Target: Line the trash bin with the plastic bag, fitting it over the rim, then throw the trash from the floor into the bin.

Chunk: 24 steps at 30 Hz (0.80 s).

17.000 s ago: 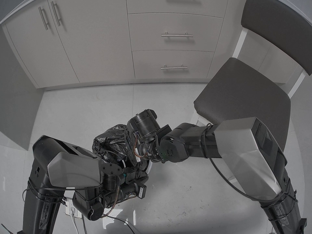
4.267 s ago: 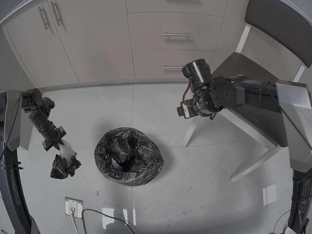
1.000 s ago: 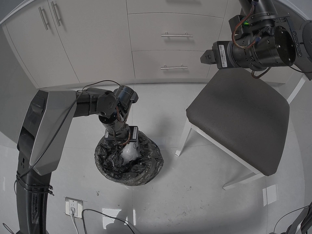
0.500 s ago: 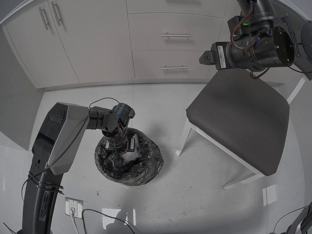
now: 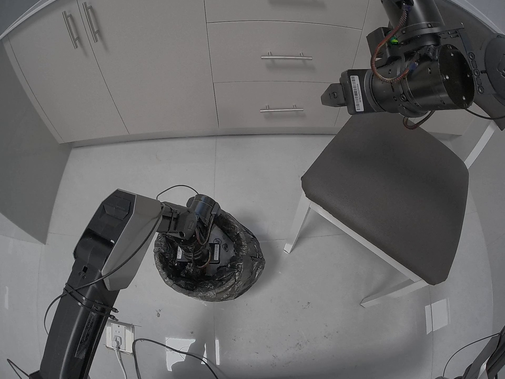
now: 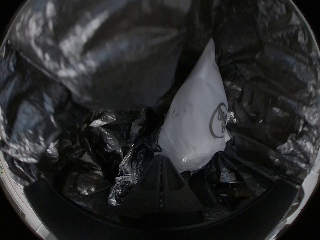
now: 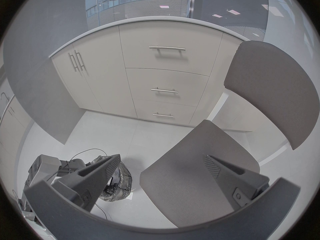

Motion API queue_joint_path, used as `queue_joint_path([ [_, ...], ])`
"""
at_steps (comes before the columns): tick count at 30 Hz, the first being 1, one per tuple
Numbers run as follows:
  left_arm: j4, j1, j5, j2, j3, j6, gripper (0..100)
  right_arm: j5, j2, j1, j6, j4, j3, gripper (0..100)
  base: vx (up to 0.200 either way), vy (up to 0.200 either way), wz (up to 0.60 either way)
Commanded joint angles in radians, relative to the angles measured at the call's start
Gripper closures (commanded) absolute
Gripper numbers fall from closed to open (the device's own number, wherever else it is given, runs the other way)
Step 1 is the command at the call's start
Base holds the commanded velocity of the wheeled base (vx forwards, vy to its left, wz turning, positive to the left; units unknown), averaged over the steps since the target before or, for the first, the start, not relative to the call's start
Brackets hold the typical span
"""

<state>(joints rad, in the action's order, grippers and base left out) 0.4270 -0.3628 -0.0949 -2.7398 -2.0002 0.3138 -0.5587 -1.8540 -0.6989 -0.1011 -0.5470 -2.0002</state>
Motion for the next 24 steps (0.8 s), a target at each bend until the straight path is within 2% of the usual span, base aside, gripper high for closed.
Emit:
queue_joint_path([
  [1, -0.001, -0.001, 0.000, -0.028, 0.000, 0.001, 100, 0.000, 0.001, -0.001, 0.000, -0.001, 0.000, 0, 0.000, 0.000, 0.00],
  [17, -0.044, -0.005, -0.012, -0.104, 0.000, -0.005, 100, -0.007, 0.007, -0.001, 0.000, 0.001, 0.000, 0, 0.000, 0.000, 0.00],
  [24, -0.037, -0.005, -0.025, -0.046, 0.000, -0.007, 100, -0.006, 0.006, -0.001, 0.000, 0.001, 0.000, 0, 0.000, 0.000, 0.00],
])
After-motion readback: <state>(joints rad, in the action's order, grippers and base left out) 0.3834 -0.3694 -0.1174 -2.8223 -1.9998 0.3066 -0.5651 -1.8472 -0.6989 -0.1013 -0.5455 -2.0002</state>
